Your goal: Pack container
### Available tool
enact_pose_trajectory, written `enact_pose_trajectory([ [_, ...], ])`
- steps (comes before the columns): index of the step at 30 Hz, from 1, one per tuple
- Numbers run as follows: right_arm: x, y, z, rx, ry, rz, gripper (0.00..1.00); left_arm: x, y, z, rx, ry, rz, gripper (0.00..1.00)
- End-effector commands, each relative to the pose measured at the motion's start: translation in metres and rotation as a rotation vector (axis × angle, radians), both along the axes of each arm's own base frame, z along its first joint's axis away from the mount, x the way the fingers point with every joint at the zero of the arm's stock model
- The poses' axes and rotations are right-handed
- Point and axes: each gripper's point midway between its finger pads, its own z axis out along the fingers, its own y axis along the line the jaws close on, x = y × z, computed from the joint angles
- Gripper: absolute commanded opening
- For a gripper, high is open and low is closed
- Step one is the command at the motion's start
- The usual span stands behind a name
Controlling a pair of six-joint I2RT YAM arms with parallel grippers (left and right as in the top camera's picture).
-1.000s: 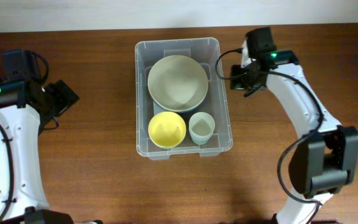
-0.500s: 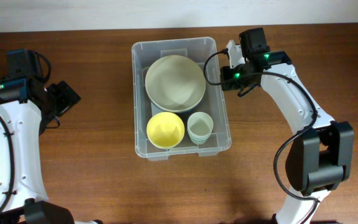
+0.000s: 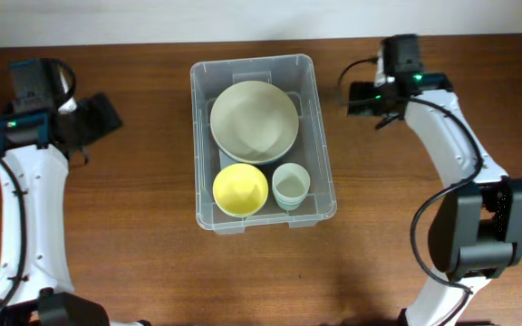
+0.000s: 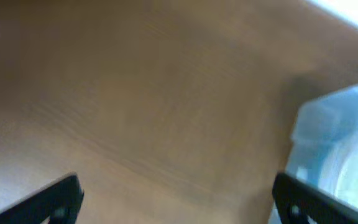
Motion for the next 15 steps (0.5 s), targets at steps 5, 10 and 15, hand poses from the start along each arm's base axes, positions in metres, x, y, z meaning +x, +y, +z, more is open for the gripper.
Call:
enact_pose_trajectory([
  [5,0.001,-0.053,0.001,-0.036,-0.01,-0.129,0.99,0.041,-0.035,-0.007,0.191,-0.039,-0.346,0.99],
  [10,-0.021,-0.07,0.005,-0.032,0.048,-0.165,0.99,0.037,-0.036,-0.026,0.173,0.028,-0.358,0.99],
  [15,-0.039,-0.07,0.029,-0.032,0.049,-0.169,0.99,0.015,-0.04,-0.032,0.143,0.107,-0.371,0.99],
])
